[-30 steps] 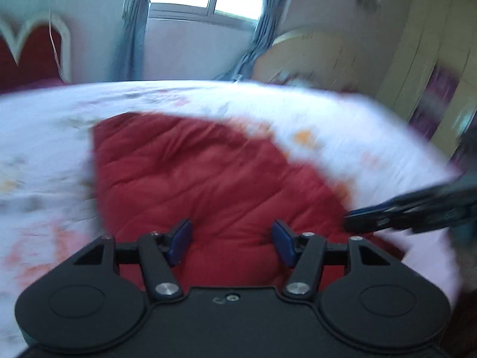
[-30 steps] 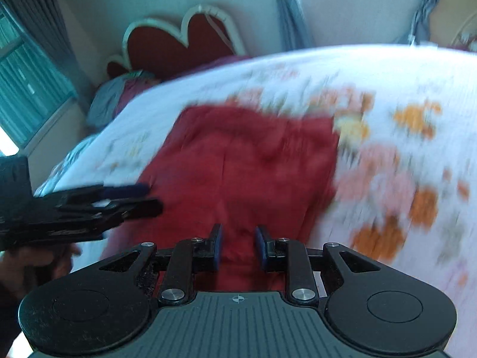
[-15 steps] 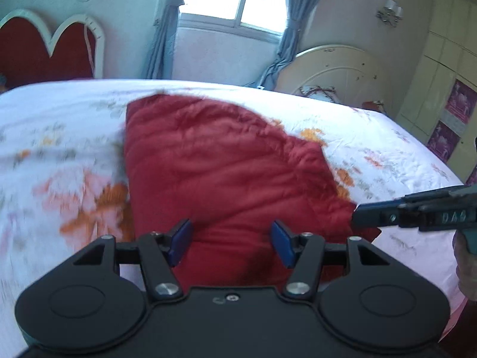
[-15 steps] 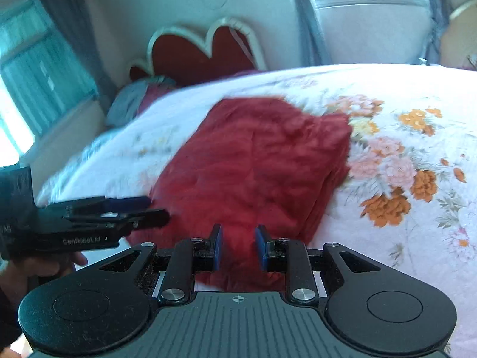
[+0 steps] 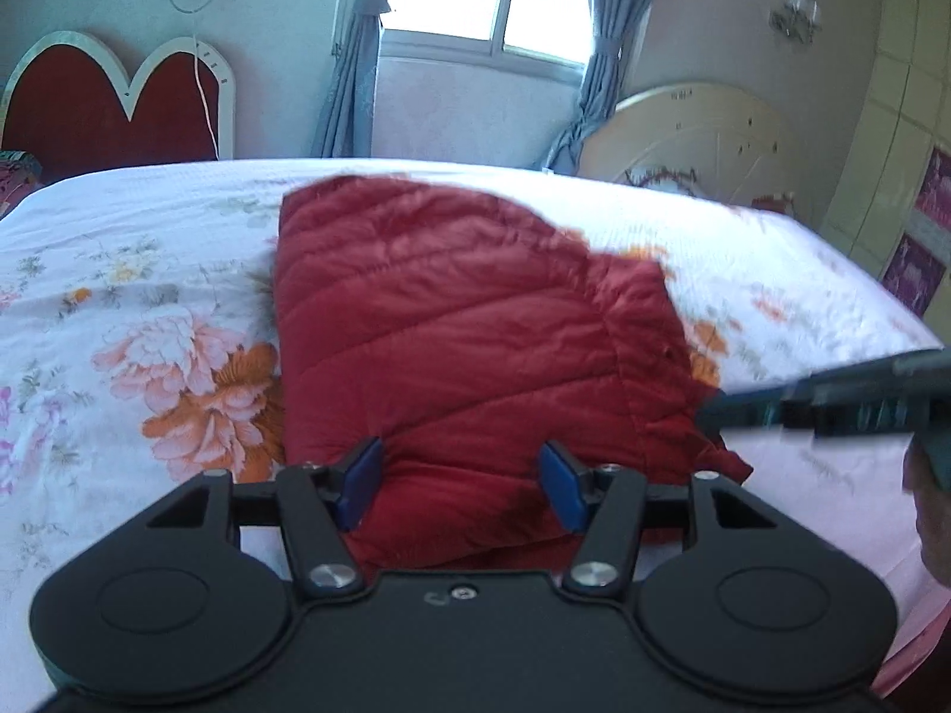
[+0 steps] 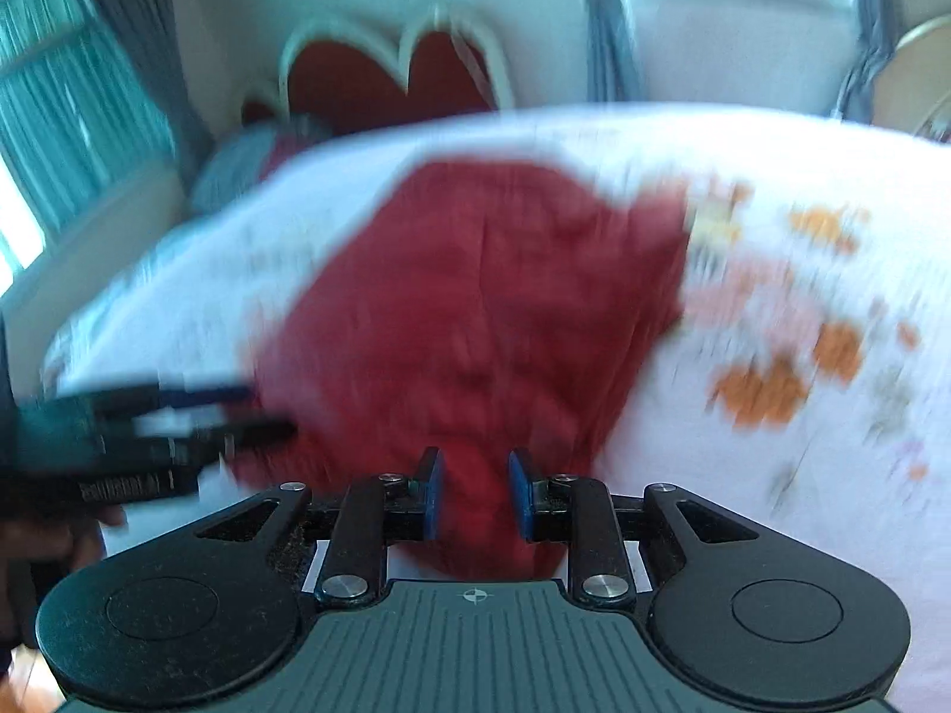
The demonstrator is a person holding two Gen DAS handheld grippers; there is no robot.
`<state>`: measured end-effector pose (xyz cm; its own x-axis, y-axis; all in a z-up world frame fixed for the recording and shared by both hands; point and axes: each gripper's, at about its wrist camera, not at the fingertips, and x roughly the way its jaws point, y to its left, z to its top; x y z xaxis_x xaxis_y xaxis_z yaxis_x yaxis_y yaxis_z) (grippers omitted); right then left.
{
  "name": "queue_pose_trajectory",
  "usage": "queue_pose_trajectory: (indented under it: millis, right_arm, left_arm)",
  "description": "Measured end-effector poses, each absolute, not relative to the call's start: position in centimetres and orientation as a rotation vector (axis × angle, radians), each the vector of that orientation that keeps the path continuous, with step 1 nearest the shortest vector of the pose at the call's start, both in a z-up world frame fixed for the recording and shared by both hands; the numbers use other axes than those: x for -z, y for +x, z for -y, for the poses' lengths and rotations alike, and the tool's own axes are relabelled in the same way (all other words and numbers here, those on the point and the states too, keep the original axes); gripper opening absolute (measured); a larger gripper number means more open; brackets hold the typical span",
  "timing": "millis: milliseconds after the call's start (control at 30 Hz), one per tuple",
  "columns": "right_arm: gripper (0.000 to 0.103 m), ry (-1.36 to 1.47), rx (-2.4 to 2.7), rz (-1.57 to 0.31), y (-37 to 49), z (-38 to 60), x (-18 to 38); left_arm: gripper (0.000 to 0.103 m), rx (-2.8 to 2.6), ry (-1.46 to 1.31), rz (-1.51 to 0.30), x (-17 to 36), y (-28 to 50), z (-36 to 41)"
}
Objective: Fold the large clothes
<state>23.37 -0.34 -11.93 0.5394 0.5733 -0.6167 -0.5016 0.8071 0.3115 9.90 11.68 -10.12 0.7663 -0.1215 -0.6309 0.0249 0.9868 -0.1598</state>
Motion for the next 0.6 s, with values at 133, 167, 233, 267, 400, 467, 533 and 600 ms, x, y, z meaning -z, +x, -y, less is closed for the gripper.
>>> queue_pose_trajectory:
  millis: [133, 167, 233, 267, 400, 467, 533, 600]
  right_arm:
    - [0.025, 0.145, -0.58, -0.693, 25.9, 0.7, 10.2]
    - [0.025, 0.144, -0.575, -0.703, 26.7, 0.4, 10.3]
    - [0.025, 0.133, -0.573, -0.749, 27.9, -0.3, 11.3]
    - [0.025, 0.118, -0.569, -0.795, 28.5, -0.6, 12.1]
    - [0.025, 0.085, -0.541, -0.873, 28.9, -0.9, 14.1]
    - [0.025, 0.11, -0.539, -0.863, 28.1, 0.0, 13.6]
    - [0.025, 0.119, -0.553, -0.84, 27.1, 0.6, 12.9]
    - [0.025, 0.124, -0.562, -0.835, 26.4, 0.9, 12.7]
  left_arm:
    - [0.055, 0.071, -0.157, -0.697, 9.9, 10.5, -11.9]
    - [0.055, 0.07, -0.155, -0.699, 9.9, 10.5, -11.8]
    - [0.055, 0.064, -0.158, -0.704, 10.2, 10.5, -11.6]
    - [0.055, 0.059, -0.165, -0.705, 10.3, 10.5, -11.6]
    - [0.056, 0.048, -0.178, -0.707, 10.6, 10.3, -11.6]
    - [0.056, 0.042, -0.18, -0.708, 10.7, 10.0, -11.7]
    - [0.056, 0.035, -0.188, -0.711, 10.8, 9.9, -11.9]
    - [0.056, 0.027, -0.189, -0.715, 10.9, 9.6, -11.8]
